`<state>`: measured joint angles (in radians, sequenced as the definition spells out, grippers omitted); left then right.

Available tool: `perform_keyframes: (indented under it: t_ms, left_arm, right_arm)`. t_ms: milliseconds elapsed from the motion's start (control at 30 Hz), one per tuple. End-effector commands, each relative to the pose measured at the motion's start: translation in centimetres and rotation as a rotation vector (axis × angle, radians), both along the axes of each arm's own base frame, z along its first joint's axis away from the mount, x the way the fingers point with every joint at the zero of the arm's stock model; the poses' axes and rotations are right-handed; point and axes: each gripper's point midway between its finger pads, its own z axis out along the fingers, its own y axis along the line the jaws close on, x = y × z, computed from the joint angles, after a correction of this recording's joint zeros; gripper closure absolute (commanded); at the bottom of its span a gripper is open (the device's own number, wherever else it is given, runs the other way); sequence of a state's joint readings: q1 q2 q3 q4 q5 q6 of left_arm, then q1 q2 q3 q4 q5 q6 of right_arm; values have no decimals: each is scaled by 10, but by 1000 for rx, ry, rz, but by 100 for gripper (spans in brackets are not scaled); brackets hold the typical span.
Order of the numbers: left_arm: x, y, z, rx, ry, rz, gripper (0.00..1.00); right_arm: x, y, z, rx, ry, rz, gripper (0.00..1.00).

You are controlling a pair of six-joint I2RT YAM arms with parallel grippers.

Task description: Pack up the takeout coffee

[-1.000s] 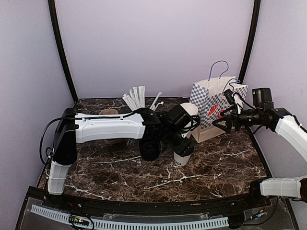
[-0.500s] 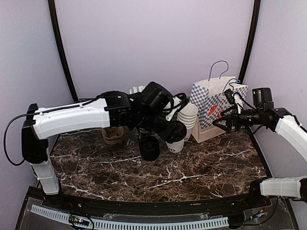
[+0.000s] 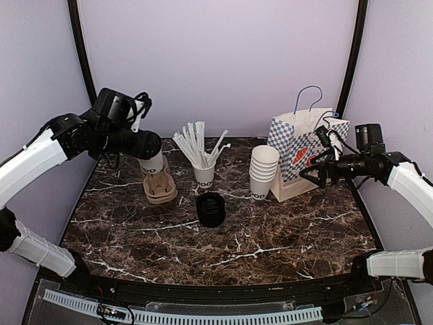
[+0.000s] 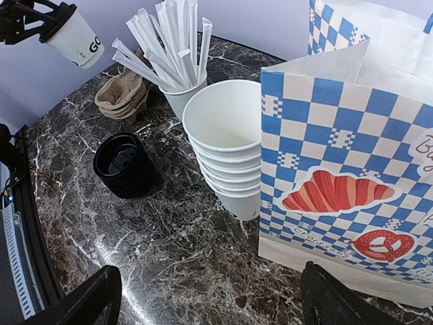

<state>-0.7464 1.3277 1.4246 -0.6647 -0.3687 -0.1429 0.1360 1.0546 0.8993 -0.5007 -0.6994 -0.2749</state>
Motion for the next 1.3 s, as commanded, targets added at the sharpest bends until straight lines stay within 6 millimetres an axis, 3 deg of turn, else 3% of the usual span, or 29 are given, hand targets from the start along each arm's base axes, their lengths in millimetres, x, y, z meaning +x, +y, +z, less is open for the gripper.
perform_keyframes:
  t_ms: [0,100,233,433,533,733,933,1133,1267]
  left_arm:
    - [10,80,-21,63,39,210,32]
    - [26,131,-37,46,69,358,32]
    - [45,180,-74,23,132,498,33]
    - [73,215,-112,-34,186,589,34]
    - [83,222,-128,-32,201,611,35]
    - [82,233,-161,-71,265,635,34]
    - [75,229,-175,-91,304,630,23]
    - [72,227,-170,-108,301,632,16]
    - [73,226,-148,-133,257,626,13]
  right_arm:
    - [6,1,17,21,-49,6,7]
    - [6,2,18,24,-47,7,7]
    - [5,2,20,25,-53,8,7]
    - [2,1,19,20,-59,5,7]
    - [1,0,18,17,-61,4,7]
    - [1,1,18,20,-61,8,7]
    - [2,1,15,20,-58,8,7]
    - [-1,1,17,20,-64,9,7]
    - [-1,1,18,19,-66,12,7]
